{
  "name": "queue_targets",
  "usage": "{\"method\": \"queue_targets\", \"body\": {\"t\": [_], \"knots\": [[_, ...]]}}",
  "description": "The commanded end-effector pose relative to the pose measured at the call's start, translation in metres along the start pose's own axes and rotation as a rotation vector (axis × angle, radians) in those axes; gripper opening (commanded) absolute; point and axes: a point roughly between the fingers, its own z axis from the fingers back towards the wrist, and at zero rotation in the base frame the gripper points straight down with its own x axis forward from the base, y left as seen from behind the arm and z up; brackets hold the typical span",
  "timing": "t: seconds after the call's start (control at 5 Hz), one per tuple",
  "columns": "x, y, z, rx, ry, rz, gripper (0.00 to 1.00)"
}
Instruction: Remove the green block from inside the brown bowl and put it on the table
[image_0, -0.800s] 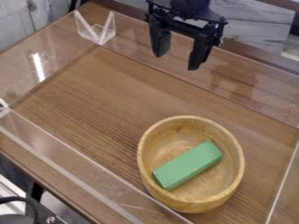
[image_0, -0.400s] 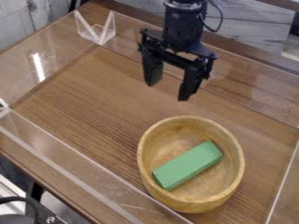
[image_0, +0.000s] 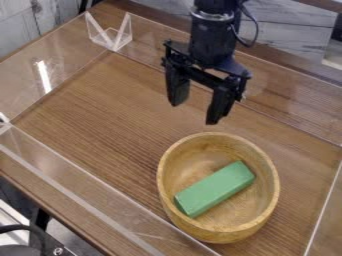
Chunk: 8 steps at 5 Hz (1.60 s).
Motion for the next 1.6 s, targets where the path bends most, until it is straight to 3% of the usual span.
{"method": "queue_targets", "body": {"t": [0.0,0.4,0.8,1.2,1.4], "knots": [[-0.002,-0.007,0.012,0.005,-0.062,-0.034,1.00],[-0.009,-0.013,0.001,0.008,-0.060,-0.043,1.00],[-0.025,-0.044,-0.010,0.024,-0.075,-0.101,1.00],[-0.029,-0.065,-0.008,0.032,-0.079,-0.184,1.00],[-0.025,-0.066,-0.006,0.027,-0.074,-0.186,1.00]]}}
